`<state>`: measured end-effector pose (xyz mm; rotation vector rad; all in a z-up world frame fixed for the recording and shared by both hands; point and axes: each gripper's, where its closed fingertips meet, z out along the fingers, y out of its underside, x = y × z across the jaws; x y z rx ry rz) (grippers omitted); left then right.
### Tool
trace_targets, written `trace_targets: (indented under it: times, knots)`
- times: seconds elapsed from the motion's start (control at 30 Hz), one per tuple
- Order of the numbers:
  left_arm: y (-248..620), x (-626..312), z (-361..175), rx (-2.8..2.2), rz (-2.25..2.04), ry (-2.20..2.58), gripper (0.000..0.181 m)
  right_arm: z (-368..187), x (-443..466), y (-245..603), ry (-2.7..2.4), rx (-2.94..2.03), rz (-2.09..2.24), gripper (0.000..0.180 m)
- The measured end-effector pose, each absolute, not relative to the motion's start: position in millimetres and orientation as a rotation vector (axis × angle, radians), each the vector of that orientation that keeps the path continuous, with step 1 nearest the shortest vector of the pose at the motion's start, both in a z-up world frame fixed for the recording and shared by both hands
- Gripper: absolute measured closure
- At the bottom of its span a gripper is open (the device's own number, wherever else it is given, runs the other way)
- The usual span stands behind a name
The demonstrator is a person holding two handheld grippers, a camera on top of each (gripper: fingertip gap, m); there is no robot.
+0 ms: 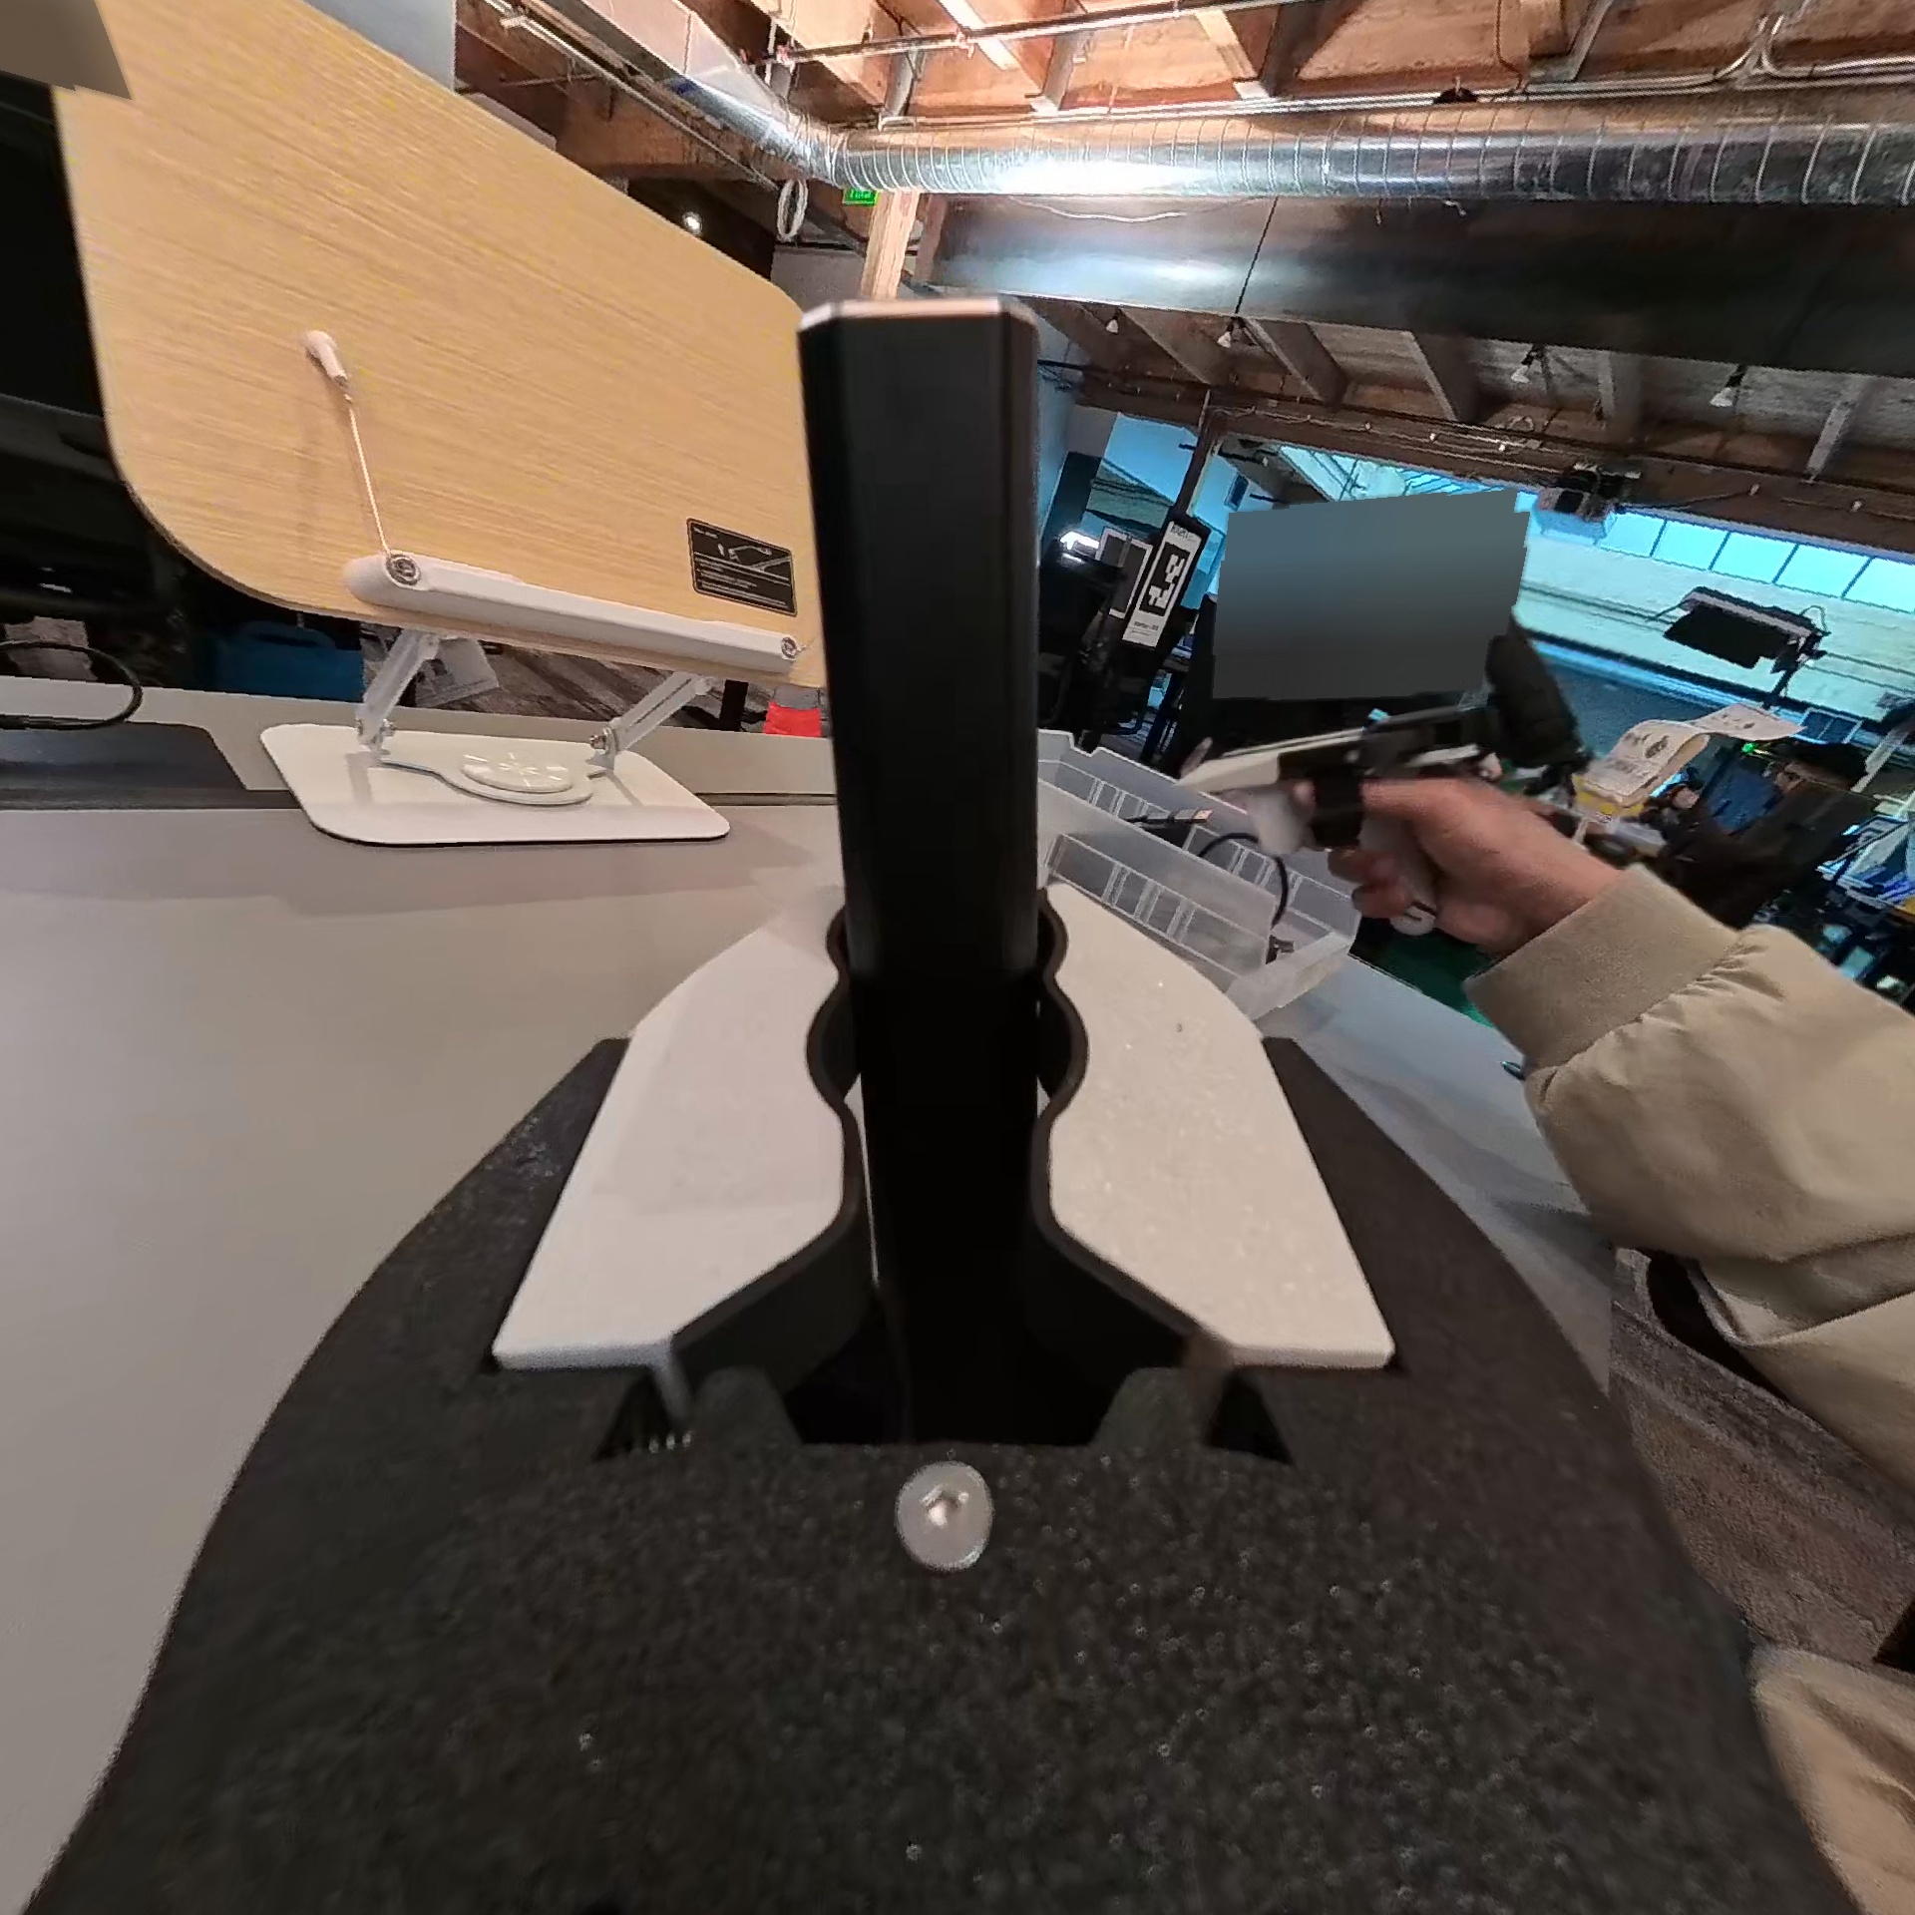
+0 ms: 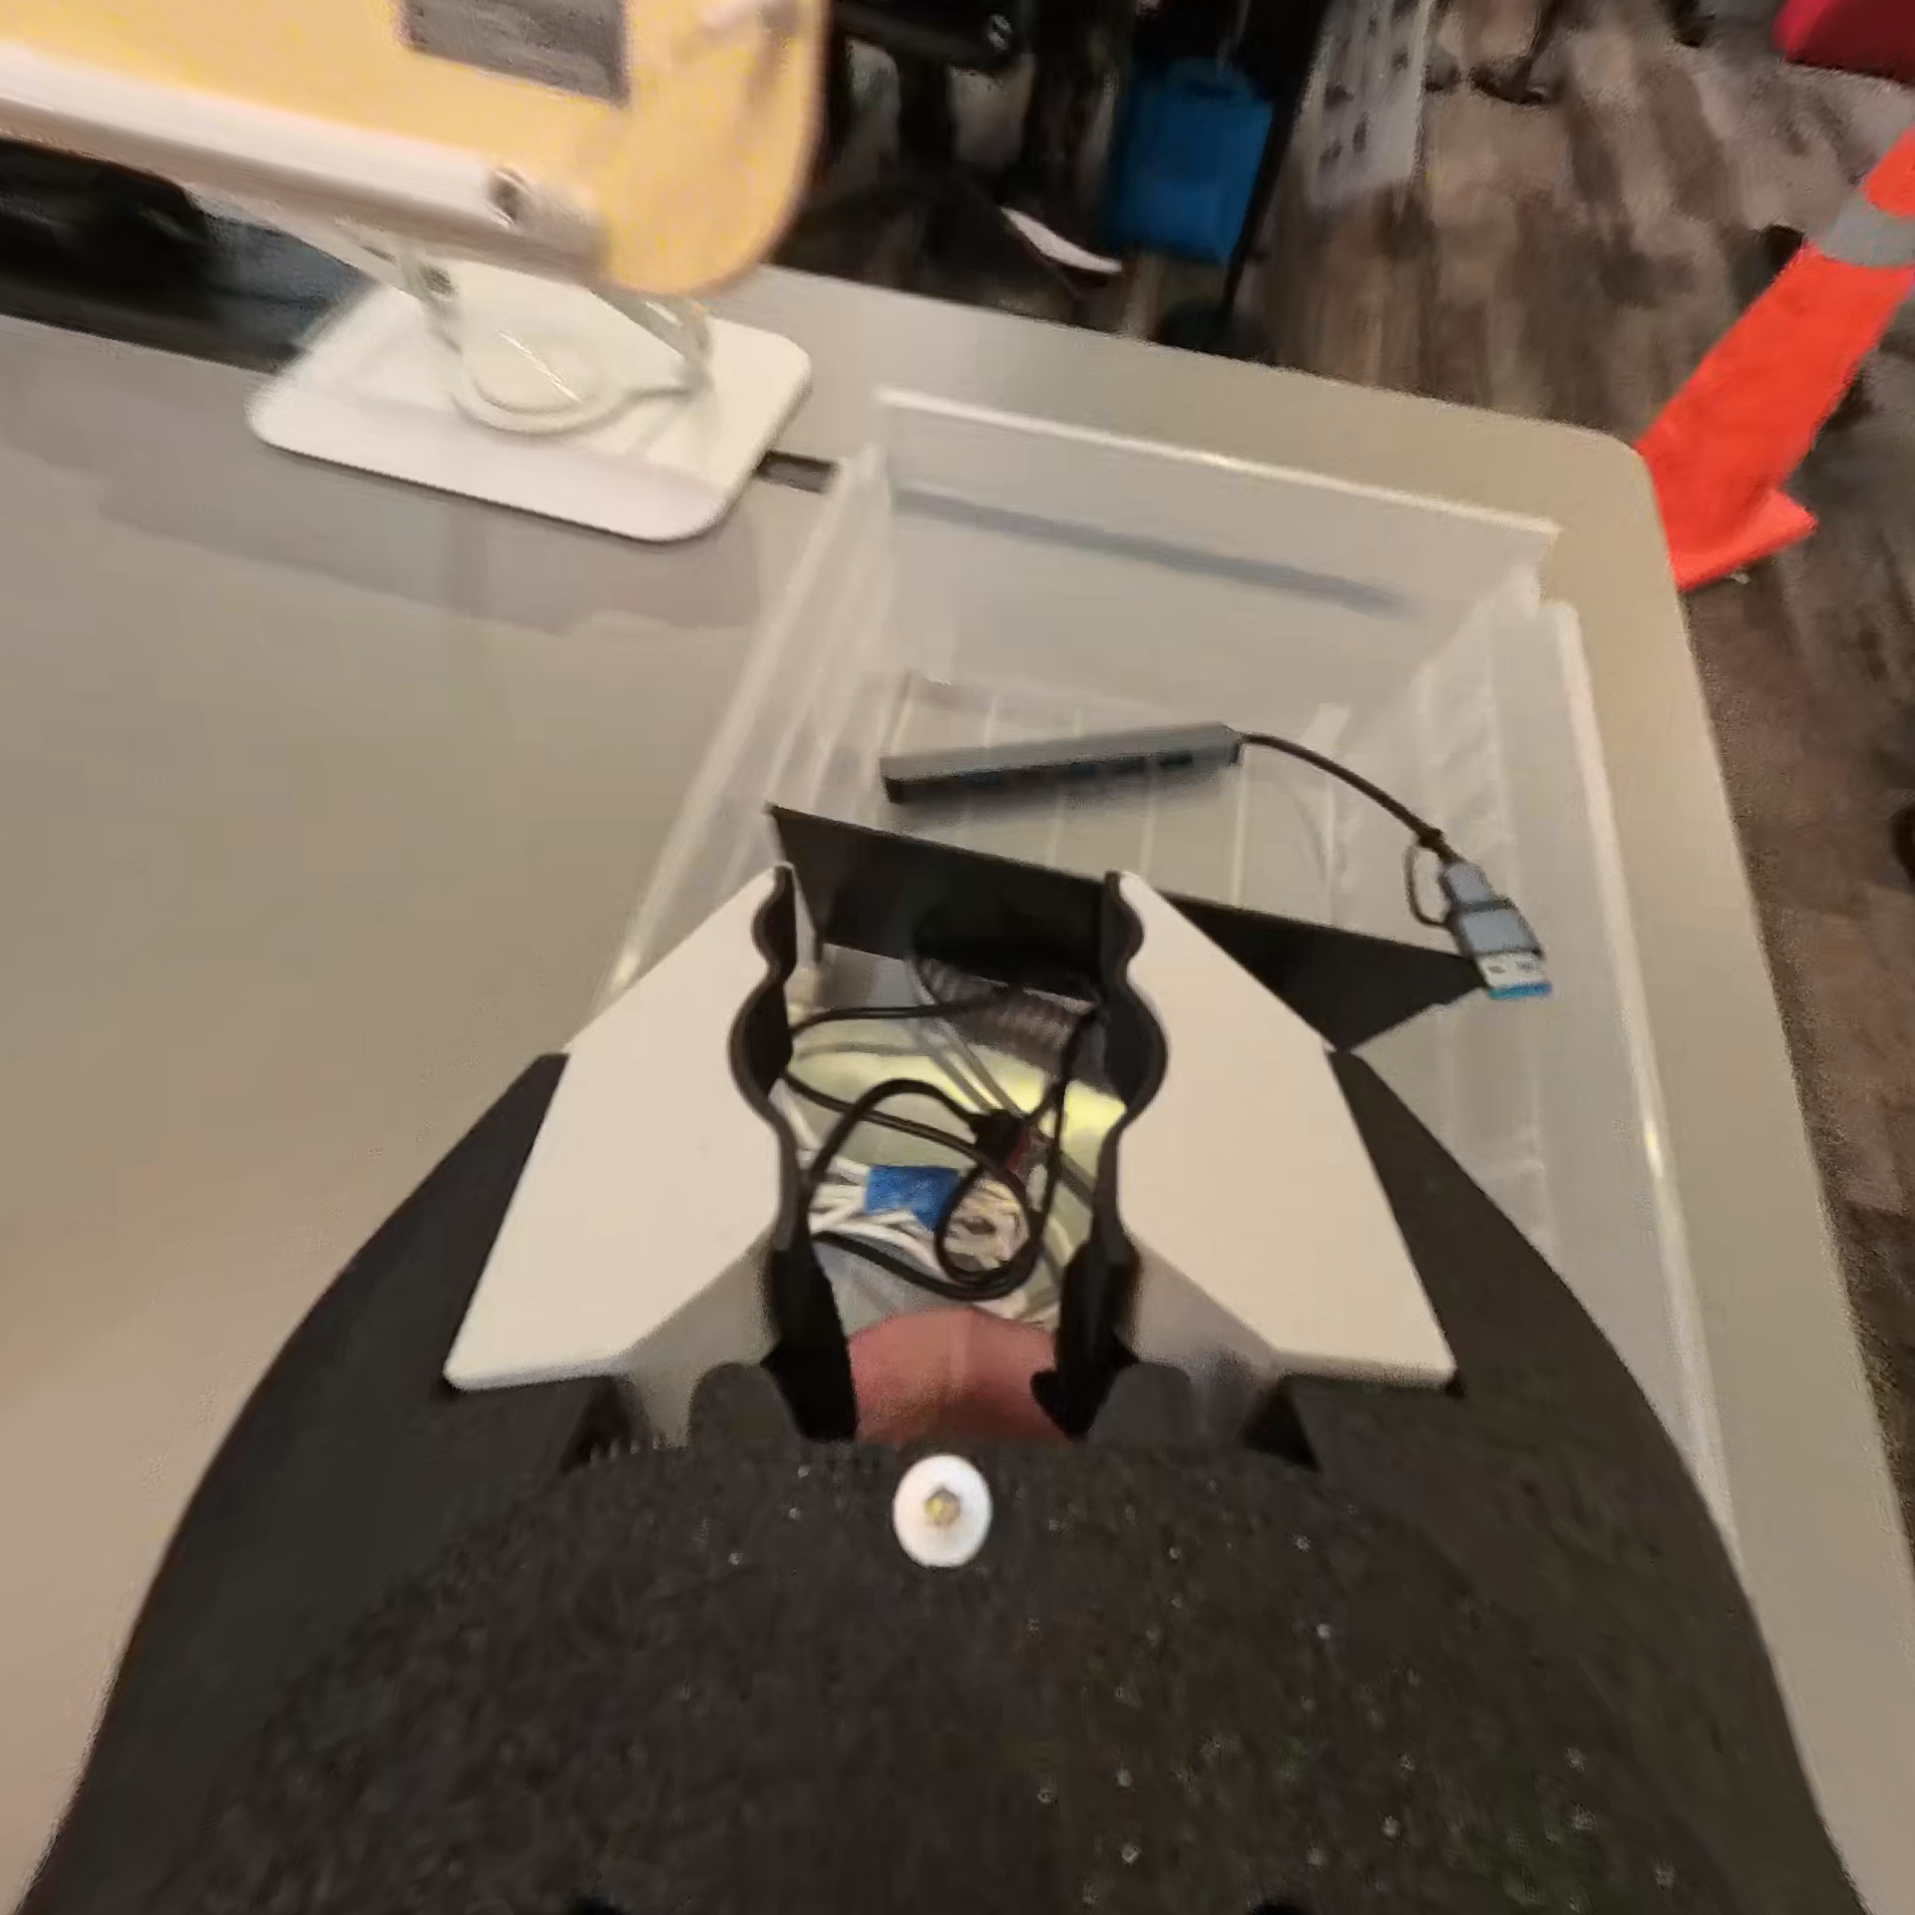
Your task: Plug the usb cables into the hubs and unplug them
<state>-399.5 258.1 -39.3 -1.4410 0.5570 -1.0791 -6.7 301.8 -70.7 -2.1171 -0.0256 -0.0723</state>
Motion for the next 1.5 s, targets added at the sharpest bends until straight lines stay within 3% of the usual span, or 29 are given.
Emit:
trace_targets:
  times: [0.3,0.43,0.53,0.63,0.8,0.97,1.0,1.03,1.17,1.33,1.5]
  knots:
    - [253,-392,-41,-1.445,-1.074,0.594,0.151,-67,-8,303,0.035,-2.072,0.062,0.116]
    - [251,-393,-40,-1.44,-1.067,0.6,0.151,-6,-27,294,0.031,-1.865,0.278,0.118]
    - [249,-391,-38,-1.423,-1.101,0.612,0.151,42,-102,269,-0.269,-1.759,0.495,0.118]
    - [233,-379,-34,-1.388,-1.278,0.678,0.151,54,-219,227,-0.597,-1.674,0.957,0.116]
    - [190,-358,-23,-1.278,-1.531,0.835,0.151,19,-336,206,-0.785,-1.659,1.283,0.114]
    - [170,-345,-22,-1.249,-1.646,0.876,0.151,-8,-380,188,-0.887,-1.656,1.385,0.122]
    - [169,-343,-23,-1.253,-1.648,0.876,0.151,-8,-382,187,-0.895,-1.638,1.386,0.148]
    - [171,-342,-23,-1.258,-1.632,0.865,0.151,-8,-381,190,-0.894,-1.62,1.362,0.152]
    - [191,-356,-10,-1.16,-1.518,0.711,0.134,-6,-366,207,-0.853,-1.619,1.203,0.154]
    - [224,-399,2,-1.098,-1.34,0.498,0.141,31,-303,236,-0.708,-1.584,0.971,0.153]
    - [247,-419,-10,-1.205,-1.267,0.431,0.146,90,-154,289,-0.475,-1.608,0.389,0.154]
